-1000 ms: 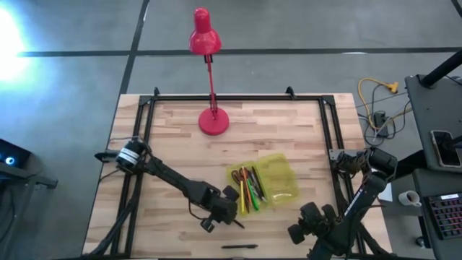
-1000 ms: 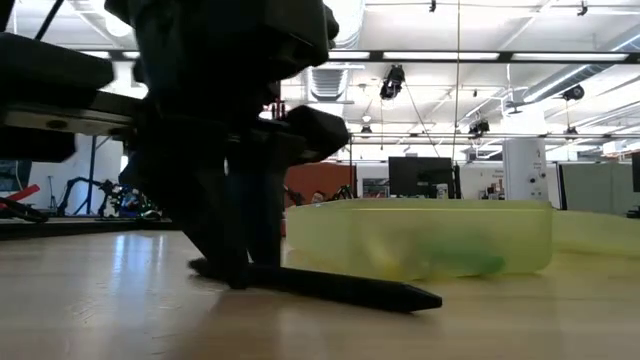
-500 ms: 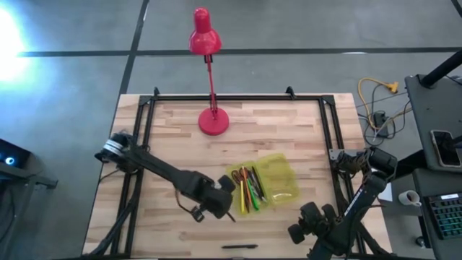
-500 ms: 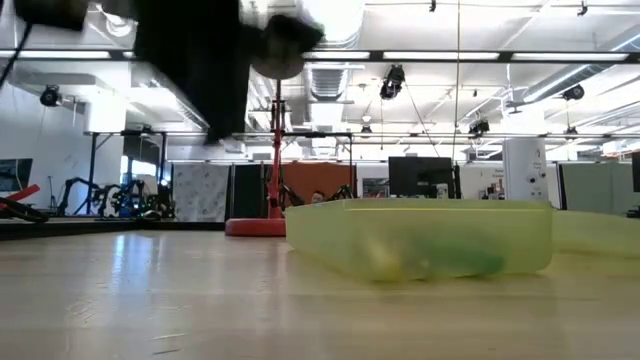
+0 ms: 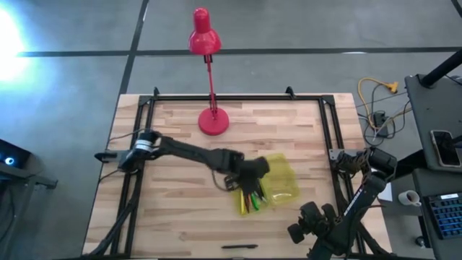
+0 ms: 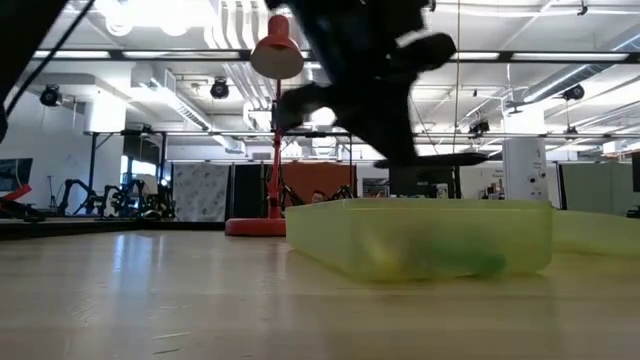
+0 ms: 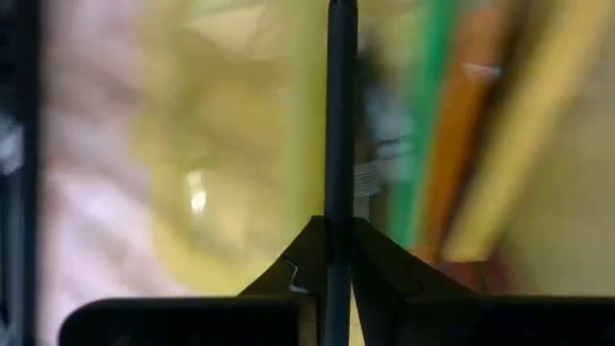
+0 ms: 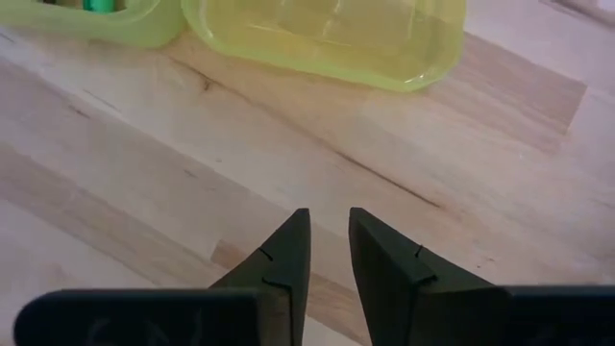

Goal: Pick & place school supplies into a supply box
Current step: Put the black pen into the yellow supply box

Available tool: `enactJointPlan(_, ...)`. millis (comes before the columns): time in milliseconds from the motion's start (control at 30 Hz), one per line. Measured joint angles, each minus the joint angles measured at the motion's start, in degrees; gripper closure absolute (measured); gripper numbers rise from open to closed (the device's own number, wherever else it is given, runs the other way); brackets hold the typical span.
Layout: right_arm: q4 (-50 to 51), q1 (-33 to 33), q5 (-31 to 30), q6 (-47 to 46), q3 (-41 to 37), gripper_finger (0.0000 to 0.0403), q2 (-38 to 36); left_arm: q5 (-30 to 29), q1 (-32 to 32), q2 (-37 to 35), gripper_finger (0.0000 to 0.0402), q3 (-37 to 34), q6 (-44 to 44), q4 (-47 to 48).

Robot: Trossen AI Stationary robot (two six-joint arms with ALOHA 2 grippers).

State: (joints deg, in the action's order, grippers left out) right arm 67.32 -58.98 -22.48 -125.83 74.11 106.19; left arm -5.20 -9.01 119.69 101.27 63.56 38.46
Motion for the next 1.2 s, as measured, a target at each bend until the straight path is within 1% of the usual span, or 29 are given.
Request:
enactJointPlan(133, 0.0, 0.0, 0.1, 0.1, 0.0, 0.0333, 0.0, 0.1, 2.7, 4.5, 0.0385, 5.1, 0.6, -0.1)
enactJointPlan(233, -0.1, 0.0, 0.3, 0.3, 0.0, 0.033, 0.0, 0.6, 2.8, 7.0, 0.0384, 6.6, -0.4, 0.6)
enactJointPlan(500, -0.1, 0.0, 0.5, 1.8, 0.0, 0.0332, 0.0, 1.4, 0.4, 6.9, 0.0383, 4.1, -0.5, 0.6)
enactJointPlan(667, -0.2, 0.0, 0.5, 2.2, 0.0, 0.0334, 0.0, 1.2, 0.1, 6.7, 0.0382, 3.7, 0.2, -0.1)
enactJointPlan(767, -0.2, 0.0, 0.5, 2.4, 0.0, 0.033, 0.0, 1.1, 0.4, 6.7, 0.0376, 3.3, 0.4, -2.3)
enactJointPlan(867, -0.2, 0.0, 0.5, 2.5, 0.0, 0.0327, 0.0, 1.0, 0.7, 6.7, 0.0359, 3.2, 0.4, -3.1)
enactJointPlan(1033, -0.5, 0.0, 0.6, 4.0, 0.3, 0.0326, 0.0, 1.0, 0.8, 6.7, 0.0311, 2.2, -0.1, -2.9)
enactJointPlan(1133, -1.1, 0.0, 0.6, 7.8, 1.3, 0.0328, 0.0, 0.3, 0.8, 6.0, 0.0283, 1.2, -2.8, -2.1)
enactJointPlan(1200, -3.5, 0.2, 0.2, 13.6, 2.1, 0.0327, 0.0, -0.5, 0.2, 4.7, 0.0268, 1.0, -5.5, -0.8)
